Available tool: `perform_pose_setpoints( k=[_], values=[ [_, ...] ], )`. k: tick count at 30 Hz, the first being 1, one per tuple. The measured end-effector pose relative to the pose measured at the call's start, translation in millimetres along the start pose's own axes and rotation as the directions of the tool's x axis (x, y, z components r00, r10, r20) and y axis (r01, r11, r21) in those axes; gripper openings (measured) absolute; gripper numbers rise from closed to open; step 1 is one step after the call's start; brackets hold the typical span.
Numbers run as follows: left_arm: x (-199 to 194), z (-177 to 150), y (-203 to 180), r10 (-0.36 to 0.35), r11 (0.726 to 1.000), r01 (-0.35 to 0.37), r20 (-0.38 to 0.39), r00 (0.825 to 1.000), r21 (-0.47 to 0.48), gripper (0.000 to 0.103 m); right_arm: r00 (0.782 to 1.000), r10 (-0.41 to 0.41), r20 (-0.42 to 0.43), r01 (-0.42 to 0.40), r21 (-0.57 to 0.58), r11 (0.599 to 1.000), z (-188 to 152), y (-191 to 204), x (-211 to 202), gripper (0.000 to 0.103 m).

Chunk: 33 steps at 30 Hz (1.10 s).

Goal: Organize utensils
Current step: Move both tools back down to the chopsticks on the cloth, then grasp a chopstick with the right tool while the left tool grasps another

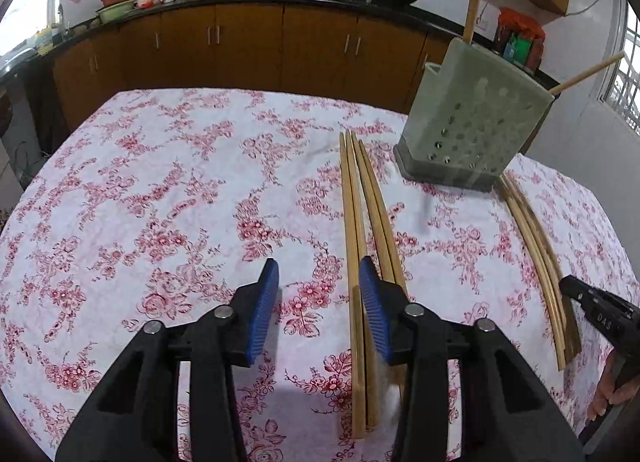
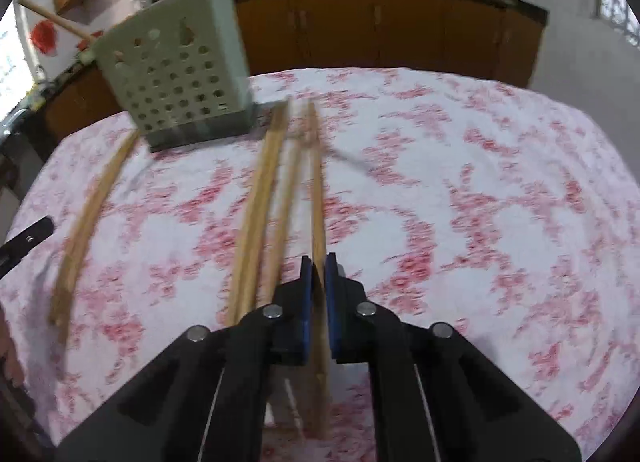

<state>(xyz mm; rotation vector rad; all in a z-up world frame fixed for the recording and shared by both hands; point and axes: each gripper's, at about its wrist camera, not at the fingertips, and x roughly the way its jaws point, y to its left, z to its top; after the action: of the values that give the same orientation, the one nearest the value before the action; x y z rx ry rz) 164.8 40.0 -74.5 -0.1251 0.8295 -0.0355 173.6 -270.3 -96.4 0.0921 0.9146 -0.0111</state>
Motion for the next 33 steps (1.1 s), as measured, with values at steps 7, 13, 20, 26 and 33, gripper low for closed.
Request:
perform_pose_setpoints(
  k=[7,13,20,26,33],
  values=[
    [13.1,-3.6,-2.8,-0.028,0.999,0.030,-0.052,0.998,0.023,0.026,1.000,0.010,0.006,-0.010,-0.003,1.000,-3.4,-4.5,-5.2,0.008],
    [17.5,-6.1,-11.3,-0.043,0.997,0.047,-0.068,0.997,0.064,0.021,1.000,0.014,0.003,-0.014,-0.002,1.000,-2.5,-3.4,-3.1,0.008],
    [19.0,-9.5,-17.0,-0.011,0.995,0.017,-0.060,0.998,0.099,0.016,1.000,0.031,0.005,-0.031,-0.011,0.999,-6.2,-1.9,-5.3,0.010],
    [26.3,1.4,-6.0,0.027,0.997,-0.023,-0.054,0.998,0.071,0.008,1.000,0.019,0.024,-0.019,-0.010,1.000,-3.9,-4.1,-3.1,0.008],
    [29.1,6.7,2.5,0.035,0.997,-0.032,-0.047,0.998,0.064,0.008,0.999,-0.014,0.039,0.014,0.009,1.000,3.6,-5.9,5.0,0.009]
  ],
)
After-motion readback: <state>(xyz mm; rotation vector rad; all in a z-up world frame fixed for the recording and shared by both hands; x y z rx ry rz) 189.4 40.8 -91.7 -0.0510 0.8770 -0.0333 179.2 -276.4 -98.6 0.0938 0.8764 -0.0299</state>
